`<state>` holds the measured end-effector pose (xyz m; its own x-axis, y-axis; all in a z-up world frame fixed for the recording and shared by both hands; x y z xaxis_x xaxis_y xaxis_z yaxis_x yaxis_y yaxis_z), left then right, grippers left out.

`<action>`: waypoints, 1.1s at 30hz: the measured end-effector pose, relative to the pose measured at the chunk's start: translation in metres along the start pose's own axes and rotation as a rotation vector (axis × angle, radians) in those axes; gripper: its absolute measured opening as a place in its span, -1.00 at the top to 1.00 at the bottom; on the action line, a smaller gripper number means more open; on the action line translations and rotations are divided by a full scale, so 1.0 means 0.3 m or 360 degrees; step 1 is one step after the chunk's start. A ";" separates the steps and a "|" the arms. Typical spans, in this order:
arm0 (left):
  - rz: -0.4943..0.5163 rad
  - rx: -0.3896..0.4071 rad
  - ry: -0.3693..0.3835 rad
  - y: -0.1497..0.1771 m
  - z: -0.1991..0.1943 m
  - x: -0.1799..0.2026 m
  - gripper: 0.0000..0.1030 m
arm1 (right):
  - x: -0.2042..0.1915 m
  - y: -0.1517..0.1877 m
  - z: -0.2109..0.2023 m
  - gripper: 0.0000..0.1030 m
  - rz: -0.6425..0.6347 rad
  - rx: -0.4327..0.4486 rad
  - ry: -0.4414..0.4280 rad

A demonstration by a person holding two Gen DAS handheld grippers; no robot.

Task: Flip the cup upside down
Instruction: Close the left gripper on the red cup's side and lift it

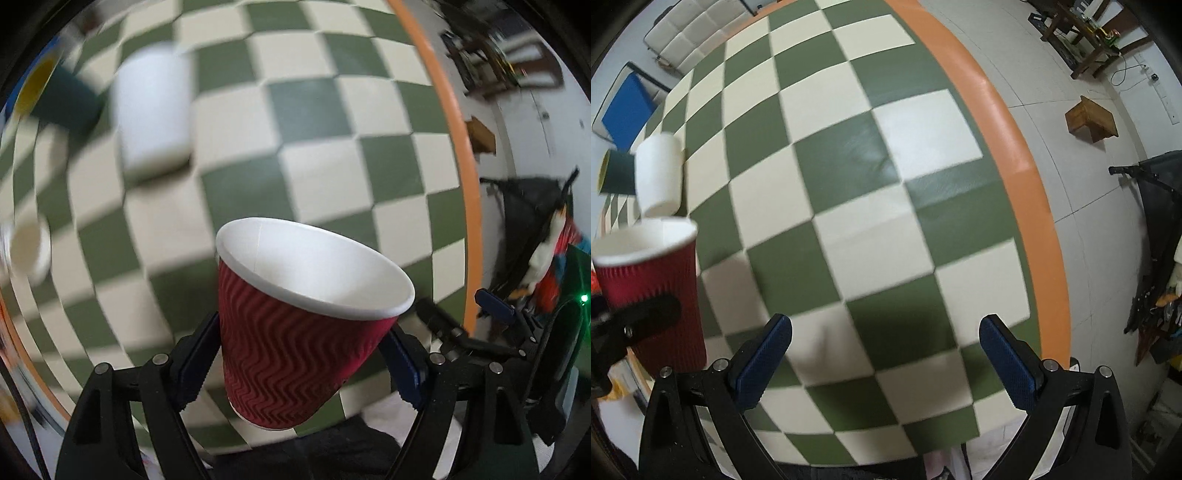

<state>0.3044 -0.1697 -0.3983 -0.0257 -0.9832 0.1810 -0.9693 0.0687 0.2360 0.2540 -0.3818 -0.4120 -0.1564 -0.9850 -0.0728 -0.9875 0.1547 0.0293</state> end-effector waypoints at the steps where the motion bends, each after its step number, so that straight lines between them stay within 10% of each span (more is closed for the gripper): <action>1: -0.0050 -0.0025 0.0020 0.038 -0.044 0.024 -0.58 | 0.000 0.011 -0.001 -1.00 0.0000 -0.0004 0.0000; 12: -0.0622 -0.0164 0.0335 0.192 0.047 -0.262 -0.58 | -0.144 0.258 0.033 -1.00 -0.0018 -0.0083 0.0026; 33: -0.0598 -0.0107 0.0226 0.017 0.122 -0.226 -0.59 | -0.286 0.259 0.130 -1.00 -0.0072 -0.0157 0.0082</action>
<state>0.2923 -0.1088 -0.4444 0.3662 -0.9089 0.1994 -0.8864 -0.2755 0.3720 0.1899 -0.2822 -0.4424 -0.1084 -0.9938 -0.0253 -0.9866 0.1044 0.1254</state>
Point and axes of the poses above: each gripper's, at about its wrist camera, not at the fingertips, and z roughly the way its jaws point, x to its right, y to its underside, the point moved 3 cm from there along z, roughly the way its jaws point, and after that the axes turned 14 degrees about -z, right-handed, at the moved point
